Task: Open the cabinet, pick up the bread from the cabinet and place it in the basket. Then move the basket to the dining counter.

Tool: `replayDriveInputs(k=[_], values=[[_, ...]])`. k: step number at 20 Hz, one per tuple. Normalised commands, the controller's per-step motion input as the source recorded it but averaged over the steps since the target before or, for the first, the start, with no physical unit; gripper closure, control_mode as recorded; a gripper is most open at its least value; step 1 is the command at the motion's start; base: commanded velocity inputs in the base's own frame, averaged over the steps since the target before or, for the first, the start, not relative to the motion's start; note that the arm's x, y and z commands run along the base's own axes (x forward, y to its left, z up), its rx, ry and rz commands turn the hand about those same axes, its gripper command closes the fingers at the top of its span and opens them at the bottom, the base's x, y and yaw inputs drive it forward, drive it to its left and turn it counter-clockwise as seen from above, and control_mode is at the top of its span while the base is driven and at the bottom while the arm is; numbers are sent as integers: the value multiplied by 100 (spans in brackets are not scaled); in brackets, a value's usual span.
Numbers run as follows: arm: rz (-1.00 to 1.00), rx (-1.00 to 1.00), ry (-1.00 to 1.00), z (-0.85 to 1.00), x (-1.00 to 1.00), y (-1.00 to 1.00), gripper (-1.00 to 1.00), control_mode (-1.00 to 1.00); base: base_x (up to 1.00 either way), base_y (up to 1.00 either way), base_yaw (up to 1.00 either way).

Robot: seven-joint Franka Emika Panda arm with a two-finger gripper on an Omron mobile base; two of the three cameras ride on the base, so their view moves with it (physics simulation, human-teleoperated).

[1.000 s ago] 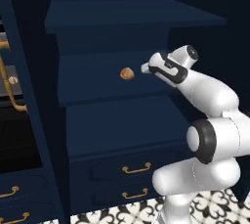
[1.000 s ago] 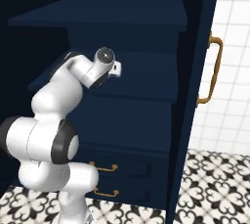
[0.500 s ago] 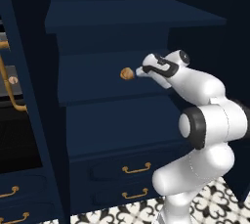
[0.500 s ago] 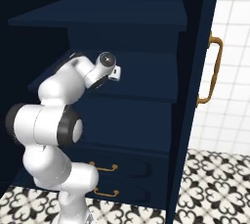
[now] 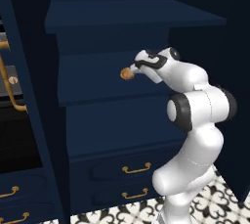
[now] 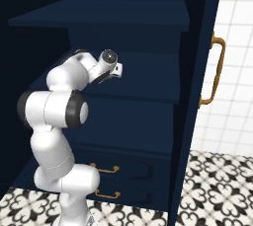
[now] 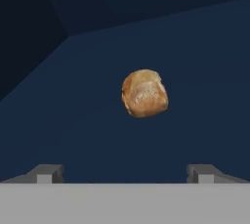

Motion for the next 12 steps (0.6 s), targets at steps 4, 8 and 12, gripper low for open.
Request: replayDriveInputs(k=[4,8,12], values=[[0,0,0,-21,58,23,-100,-100,0,0,0],[2,0,0,-16,46,7,-100,-100,0,0,0],[3,0,0,-5,41,0,-100,-100,0,0,0]])
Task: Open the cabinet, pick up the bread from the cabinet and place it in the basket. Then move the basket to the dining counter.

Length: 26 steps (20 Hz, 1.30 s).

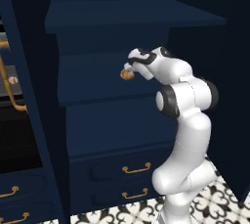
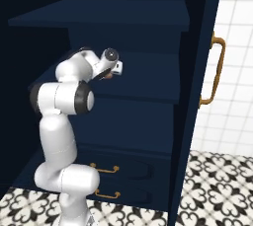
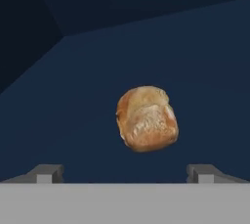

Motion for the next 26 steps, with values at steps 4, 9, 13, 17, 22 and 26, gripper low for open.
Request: replayDriveInputs(k=[4,9,13,17,22,26], values=[[2,0,3,-8,26,0,-100,-100,0,0,0],[3,0,7,-26,32,0,-100,-100,0,0,0],[4,0,4,-16,38,0,-100,-100,0,0,0],[6,0,1,-9,29,0,-100,-100,0,0,0],[6,-1,0,-19,20,8,-100,-100,0,0,0],[4,-1,0,-16,10,25,-100,-100,0,0,0]])
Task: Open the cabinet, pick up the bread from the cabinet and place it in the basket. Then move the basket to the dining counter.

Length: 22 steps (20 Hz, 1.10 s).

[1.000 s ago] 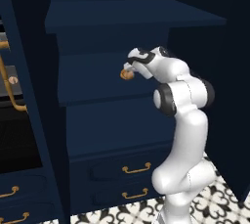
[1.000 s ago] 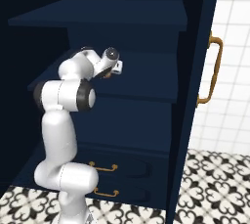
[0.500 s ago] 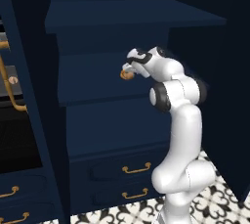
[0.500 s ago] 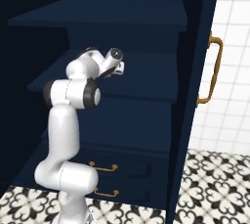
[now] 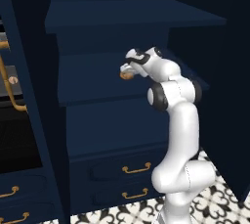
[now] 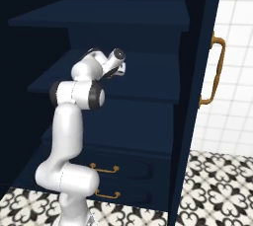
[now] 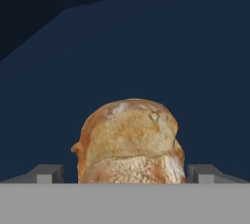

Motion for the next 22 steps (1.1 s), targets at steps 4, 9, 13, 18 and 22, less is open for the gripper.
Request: replayDriveInputs(k=[4,9,13,18,22], values=[[3,-1,0,-10,13,21,-100,-100,0,0,0],[1,-3,0,-15,6,2,-100,-100,0,0,0],[0,-4,-1,-26,0,13,-100,-100,0,0,0],[0,-1,-4,-19,10,25,100,-100,0,0,0],[0,-1,-4,-26,0,6,100,-100,0,0,0]])
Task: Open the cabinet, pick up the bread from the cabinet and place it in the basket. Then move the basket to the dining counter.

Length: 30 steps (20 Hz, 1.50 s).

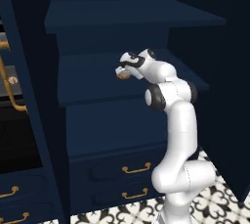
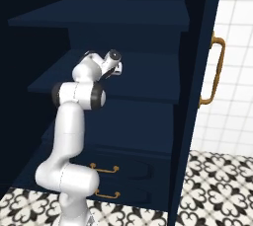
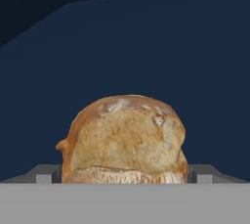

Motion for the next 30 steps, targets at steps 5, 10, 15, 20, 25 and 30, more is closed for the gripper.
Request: replayDriveInputs(k=[5,10,15,20,25,30], values=[[0,0,-8,-2,-60,-31,100,-100,0,0,0],[0,0,-11,0,-100,-21,100,-100,0,0,0],[0,0,-3,67,-100,-2,100,-100,0,0,0],[0,-3,0,97,-100,0,100,-100,0,0,0],[-4,-4,1,83,-100,-1,100,-100,0,0,0],[-14,-1,9,74,-100,-23,100,-100,0,0,0]])
